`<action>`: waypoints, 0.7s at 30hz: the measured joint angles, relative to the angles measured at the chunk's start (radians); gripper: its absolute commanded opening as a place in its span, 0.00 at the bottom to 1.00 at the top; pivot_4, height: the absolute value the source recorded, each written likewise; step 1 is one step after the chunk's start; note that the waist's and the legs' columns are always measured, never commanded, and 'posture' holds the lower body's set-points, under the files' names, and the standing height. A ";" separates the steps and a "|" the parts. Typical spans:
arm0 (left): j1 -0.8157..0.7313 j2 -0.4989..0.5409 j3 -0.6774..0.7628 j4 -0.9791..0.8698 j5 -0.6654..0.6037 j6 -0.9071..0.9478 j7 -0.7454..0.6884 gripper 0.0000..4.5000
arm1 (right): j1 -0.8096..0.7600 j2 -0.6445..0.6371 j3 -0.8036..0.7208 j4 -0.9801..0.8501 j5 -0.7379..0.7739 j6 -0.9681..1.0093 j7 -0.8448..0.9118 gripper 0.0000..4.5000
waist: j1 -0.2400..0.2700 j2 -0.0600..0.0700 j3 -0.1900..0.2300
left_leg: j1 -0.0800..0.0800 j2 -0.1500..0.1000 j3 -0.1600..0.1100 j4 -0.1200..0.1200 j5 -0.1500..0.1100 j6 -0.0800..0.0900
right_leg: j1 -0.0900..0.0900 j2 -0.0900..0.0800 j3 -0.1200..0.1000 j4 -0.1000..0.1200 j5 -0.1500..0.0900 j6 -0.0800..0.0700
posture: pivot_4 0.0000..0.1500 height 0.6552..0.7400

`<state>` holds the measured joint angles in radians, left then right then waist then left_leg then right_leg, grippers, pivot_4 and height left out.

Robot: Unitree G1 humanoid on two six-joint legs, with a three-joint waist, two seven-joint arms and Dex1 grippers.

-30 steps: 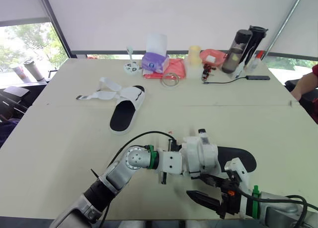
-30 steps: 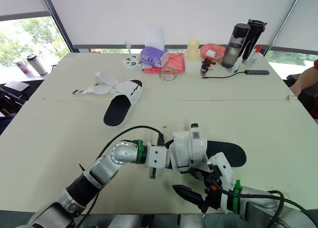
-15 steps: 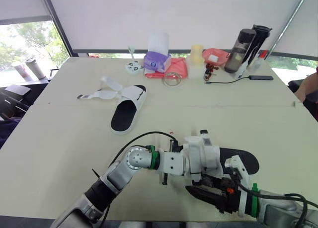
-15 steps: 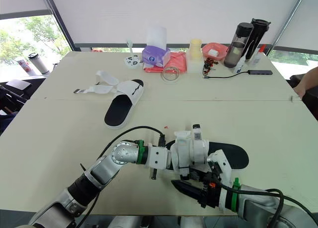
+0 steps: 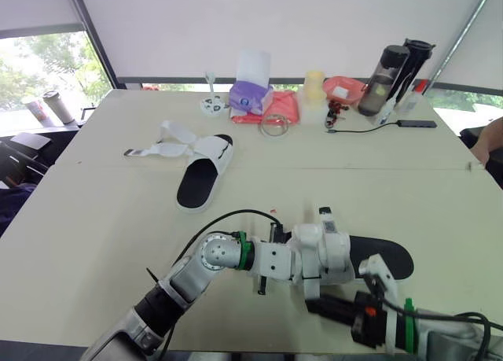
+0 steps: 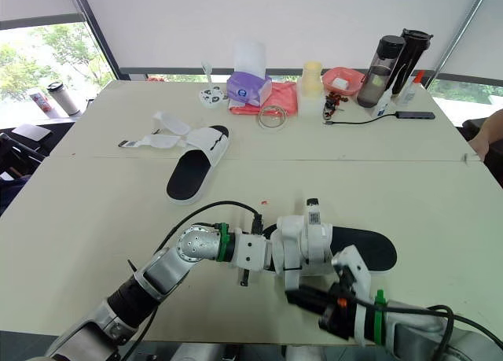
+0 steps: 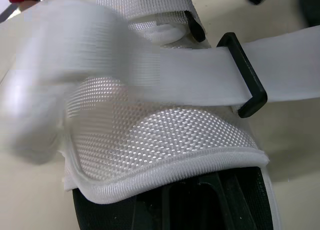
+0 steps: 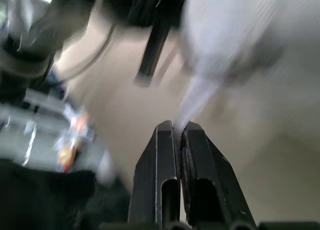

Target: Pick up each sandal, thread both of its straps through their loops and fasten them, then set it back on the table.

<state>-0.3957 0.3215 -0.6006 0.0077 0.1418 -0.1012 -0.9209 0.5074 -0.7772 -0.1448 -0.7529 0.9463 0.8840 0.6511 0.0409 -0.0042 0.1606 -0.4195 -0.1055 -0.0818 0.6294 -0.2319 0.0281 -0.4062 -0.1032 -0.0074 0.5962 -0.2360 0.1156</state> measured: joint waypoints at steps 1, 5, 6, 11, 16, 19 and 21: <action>0.000 0.000 -0.002 0.001 0.000 0.000 0.000 0.00 | 0.018 -0.008 0.010 -0.001 -0.010 -0.002 0.012 0.01 | 0.000 0.000 0.000 | 0.000 0.000 0.000 0.000 0.000 0.000 | 0.000 0.000 0.000 0.000 0.000 0.000 | 1.00 1.00; -0.004 -0.001 -0.005 0.007 0.000 0.000 0.001 0.00 | 0.088 -0.040 0.026 -0.007 -0.079 -0.061 0.055 0.01 | 0.000 -0.001 -0.001 | 0.001 0.000 0.000 0.001 0.000 0.000 | 0.002 0.000 0.000 0.000 -0.002 0.004 | 1.00 1.00; -0.004 -0.001 -0.005 0.007 0.000 -0.001 0.001 0.00 | 0.093 -0.044 0.026 -0.007 -0.084 -0.067 0.060 0.01 | 0.000 -0.001 -0.001 | 0.001 0.000 0.000 0.001 0.000 0.000 | 0.002 0.000 0.000 0.000 -0.002 0.004 | 1.00 1.00; -0.008 -0.003 -0.007 0.011 0.000 -0.005 -0.002 0.00 | 0.114 -0.060 0.023 -0.017 -0.089 -0.085 0.076 0.01 | 0.002 -0.001 -0.002 | 0.001 0.000 0.000 0.001 0.000 0.000 | 0.002 0.000 0.000 0.000 -0.002 0.003 | 1.00 1.00; -0.013 -0.008 -0.007 0.025 0.000 -0.018 -0.004 0.00 | 0.119 -0.046 -0.017 -0.033 -0.006 -0.068 0.060 0.01 | 0.003 -0.001 -0.002 | 0.001 0.000 0.000 0.001 0.000 0.000 | 0.002 0.000 0.000 0.000 -0.001 0.001 | 1.00 1.00; -0.020 -0.008 -0.007 0.035 0.000 -0.024 -0.006 0.00 | 0.088 -0.049 -0.058 -0.055 0.132 -0.038 0.021 0.01 | 0.001 -0.001 -0.002 | 0.001 0.000 0.000 0.001 0.000 0.000 | 0.003 0.000 0.000 0.000 -0.002 0.004 | 1.00 1.00; -0.028 -0.010 -0.007 0.046 0.000 -0.027 -0.009 0.00 | 0.052 -0.068 -0.104 -0.073 0.261 -0.035 -0.017 0.01 | 0.000 -0.001 -0.002 | 0.001 0.000 0.000 0.002 0.000 0.000 | 0.004 -0.001 0.000 0.000 -0.003 0.004 | 1.00 1.00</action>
<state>-0.4241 0.3115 -0.6075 0.0537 0.1419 -0.1286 -0.9298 0.5589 -0.8450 -0.2493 -0.8260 1.2069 0.8490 0.6339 0.0410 -0.0054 0.1589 -0.4182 -0.1053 -0.0819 0.6313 -0.2321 0.0282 -0.4024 -0.1038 -0.0071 0.5959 -0.2385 0.1195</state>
